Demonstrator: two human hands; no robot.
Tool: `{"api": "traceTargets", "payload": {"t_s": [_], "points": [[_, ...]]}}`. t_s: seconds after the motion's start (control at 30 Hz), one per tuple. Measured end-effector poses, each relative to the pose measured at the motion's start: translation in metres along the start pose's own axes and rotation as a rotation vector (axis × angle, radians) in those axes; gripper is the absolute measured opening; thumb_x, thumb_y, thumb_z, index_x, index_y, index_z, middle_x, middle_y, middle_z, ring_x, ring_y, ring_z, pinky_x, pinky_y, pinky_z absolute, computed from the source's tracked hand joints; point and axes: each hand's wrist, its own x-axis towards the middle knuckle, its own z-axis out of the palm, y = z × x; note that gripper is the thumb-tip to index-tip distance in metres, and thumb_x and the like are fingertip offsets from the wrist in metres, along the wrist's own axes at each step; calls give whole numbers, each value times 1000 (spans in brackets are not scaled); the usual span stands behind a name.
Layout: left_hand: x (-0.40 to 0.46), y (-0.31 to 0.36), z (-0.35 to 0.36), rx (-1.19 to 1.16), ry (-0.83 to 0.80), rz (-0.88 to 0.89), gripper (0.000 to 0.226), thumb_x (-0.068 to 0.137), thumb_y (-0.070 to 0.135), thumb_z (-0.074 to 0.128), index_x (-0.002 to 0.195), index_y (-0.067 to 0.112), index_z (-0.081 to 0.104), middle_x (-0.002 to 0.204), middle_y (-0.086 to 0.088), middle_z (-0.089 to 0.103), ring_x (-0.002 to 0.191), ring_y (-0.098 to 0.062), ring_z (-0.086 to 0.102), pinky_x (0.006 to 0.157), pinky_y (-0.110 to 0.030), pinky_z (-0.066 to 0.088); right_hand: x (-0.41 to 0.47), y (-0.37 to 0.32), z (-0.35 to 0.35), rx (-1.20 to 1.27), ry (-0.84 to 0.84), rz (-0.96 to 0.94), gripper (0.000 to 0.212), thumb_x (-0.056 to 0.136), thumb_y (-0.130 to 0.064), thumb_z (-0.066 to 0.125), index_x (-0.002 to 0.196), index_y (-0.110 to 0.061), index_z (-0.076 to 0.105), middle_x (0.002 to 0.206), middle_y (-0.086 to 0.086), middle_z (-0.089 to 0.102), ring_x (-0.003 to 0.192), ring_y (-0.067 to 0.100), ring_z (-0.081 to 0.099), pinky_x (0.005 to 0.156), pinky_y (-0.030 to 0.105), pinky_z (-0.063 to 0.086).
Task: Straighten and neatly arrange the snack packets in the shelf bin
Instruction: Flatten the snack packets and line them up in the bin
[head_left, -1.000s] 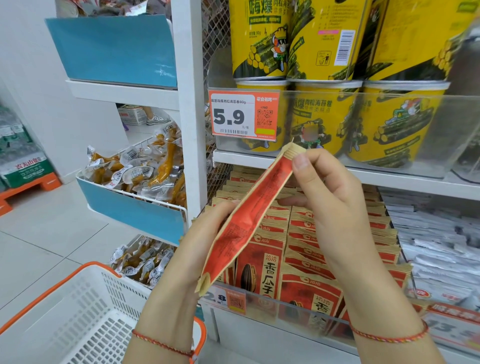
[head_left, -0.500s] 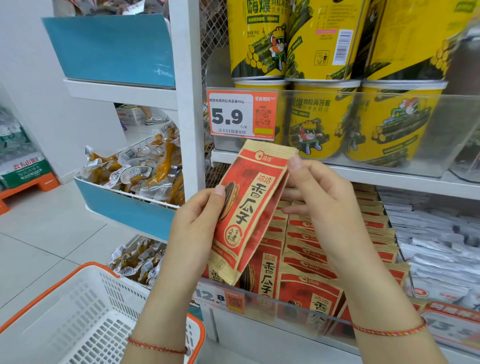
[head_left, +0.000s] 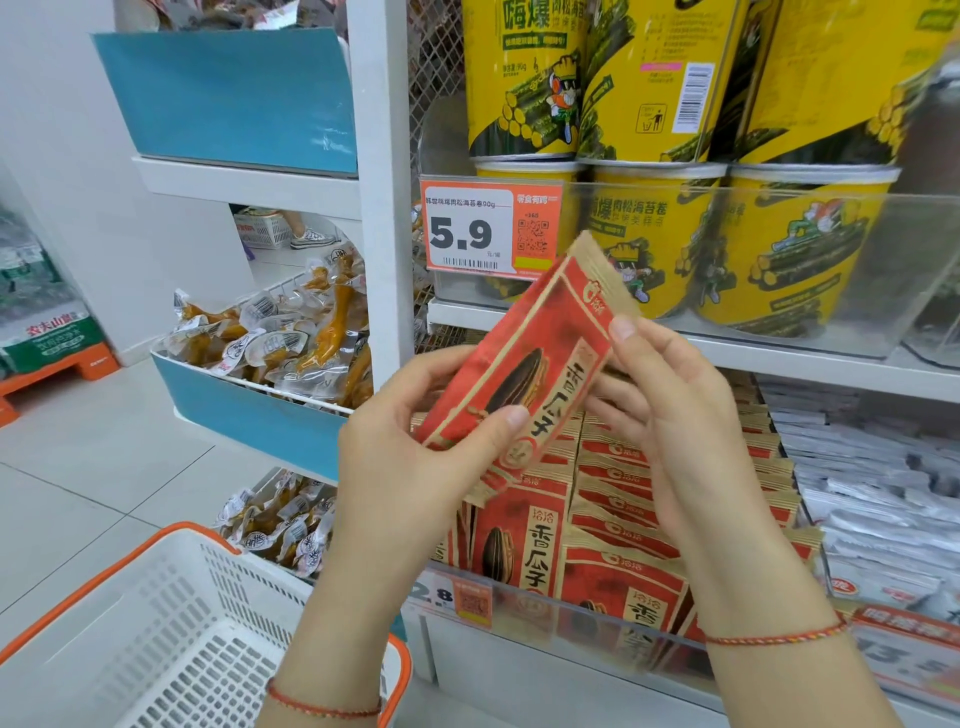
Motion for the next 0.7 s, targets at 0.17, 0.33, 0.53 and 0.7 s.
{"api": "traceTargets", "payload": {"t_s": [0.17,0.33,0.53,0.7], "points": [[-1,-11,3,387,82,379,37,78,27,77,109,41,63,100,31,62,101,5,57,87,-13,44,0,3,5,-73,-81,59,89,56,-68,61,133,-26,51,117,-5,68,102,9,68,93,34,52],[-1,-14,4,382,65,398,39,77,29,76,111,40,62,103,32,59,100,7,55,86,-11,43,0,4,5,-40,-40,56,79,61,-57,66,132,-26,51,111,-4,69,99,10,69,93,32,51],[0,-16,4,361,69,373,38,77,28,77,109,42,64,100,30,63,97,5,57,79,-10,43,-1,3,6,-51,-56,1,72,67,-52,63,133,-29,51,106,-11,72,102,8,68,101,35,47],[0,-16,4,347,76,362,37,77,27,77,108,42,64,100,26,64,96,3,58,79,-9,42,-1,3,6,-64,-52,-38,69,66,-53,63,131,-30,53,105,-13,72,101,6,67,101,34,47]]}}
